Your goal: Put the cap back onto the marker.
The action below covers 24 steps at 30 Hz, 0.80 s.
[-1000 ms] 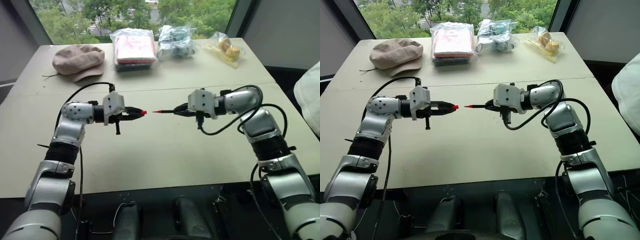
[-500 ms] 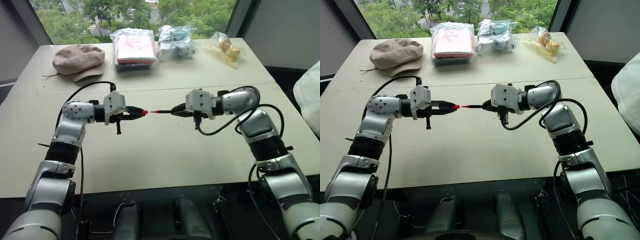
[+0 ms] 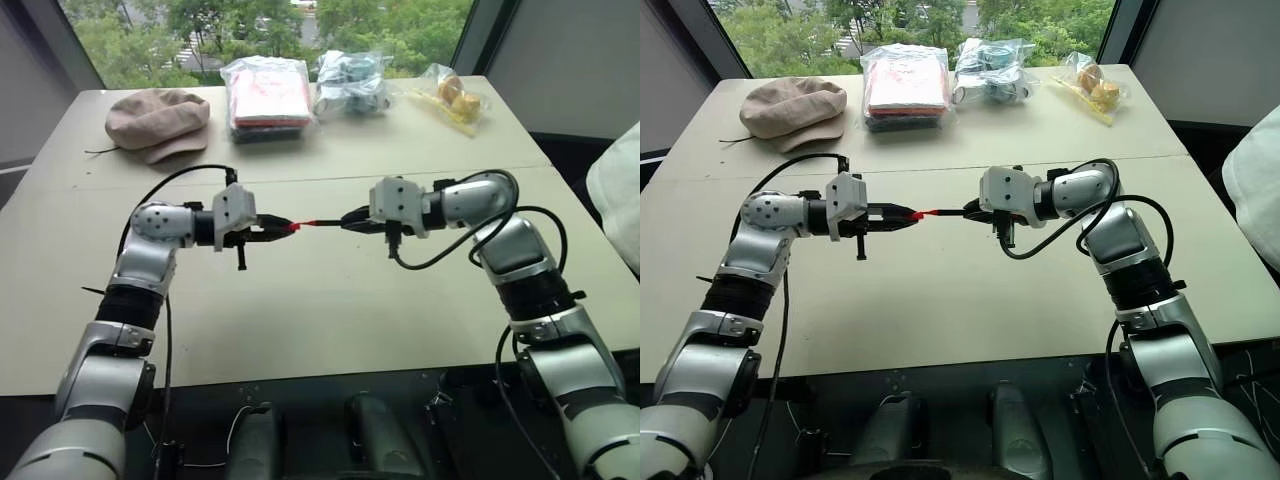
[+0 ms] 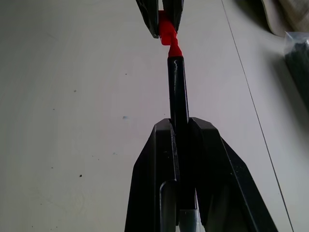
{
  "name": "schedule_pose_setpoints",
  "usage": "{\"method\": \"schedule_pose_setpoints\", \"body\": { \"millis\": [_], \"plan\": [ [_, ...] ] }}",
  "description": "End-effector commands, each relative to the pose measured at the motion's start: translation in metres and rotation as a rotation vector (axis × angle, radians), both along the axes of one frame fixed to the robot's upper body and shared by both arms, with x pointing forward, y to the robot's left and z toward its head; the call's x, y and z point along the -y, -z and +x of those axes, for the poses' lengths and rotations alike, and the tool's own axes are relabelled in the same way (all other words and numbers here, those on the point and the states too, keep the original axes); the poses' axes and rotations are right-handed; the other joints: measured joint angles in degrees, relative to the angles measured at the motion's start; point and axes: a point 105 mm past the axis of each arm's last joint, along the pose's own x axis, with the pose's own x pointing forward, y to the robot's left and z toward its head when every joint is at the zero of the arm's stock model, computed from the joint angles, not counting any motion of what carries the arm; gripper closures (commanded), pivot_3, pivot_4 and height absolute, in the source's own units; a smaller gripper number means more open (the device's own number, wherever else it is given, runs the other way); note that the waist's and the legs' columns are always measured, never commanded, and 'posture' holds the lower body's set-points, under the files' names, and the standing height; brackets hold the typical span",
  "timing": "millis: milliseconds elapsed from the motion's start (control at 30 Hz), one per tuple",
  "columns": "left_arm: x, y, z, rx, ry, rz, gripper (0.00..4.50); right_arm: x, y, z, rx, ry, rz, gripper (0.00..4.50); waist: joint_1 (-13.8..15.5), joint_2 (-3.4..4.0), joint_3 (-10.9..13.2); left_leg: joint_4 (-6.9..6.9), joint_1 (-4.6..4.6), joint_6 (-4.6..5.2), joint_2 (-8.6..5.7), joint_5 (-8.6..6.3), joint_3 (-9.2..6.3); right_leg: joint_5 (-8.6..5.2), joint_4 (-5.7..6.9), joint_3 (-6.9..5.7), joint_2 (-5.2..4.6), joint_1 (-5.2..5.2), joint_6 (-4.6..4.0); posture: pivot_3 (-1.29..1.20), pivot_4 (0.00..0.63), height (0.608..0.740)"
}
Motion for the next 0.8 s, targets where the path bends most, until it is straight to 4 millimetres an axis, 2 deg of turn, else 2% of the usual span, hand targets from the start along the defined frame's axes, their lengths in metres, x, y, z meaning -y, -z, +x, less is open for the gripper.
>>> {"method": "schedule_pose_setpoints", "body": {
  "millis": [33,800],
  "plan": [
    [0.007,-0.012,0.001,0.046,0.024,0.001,4.50,-0.013,-0.018,-0.007,0.063,-0.059,0.026,4.48,0.0,0.00,0.0,0.00,0.00,0.00,0.00,0.00,0.00,0.00,0.00,0.00,0.00,0.00,0.00,0.00,0.150,0.740],
    [0.013,-0.017,0.002,0.060,0.041,-0.010,4.50,-0.024,-0.009,-0.016,0.054,-0.112,-0.012,4.48,0.0,0.00,0.0,0.00,-0.01,0.00,0.00,0.00,0.00,0.00,0.00,0.00,0.00,0.00,0.00,0.00,0.150,0.740]
  ]
}}
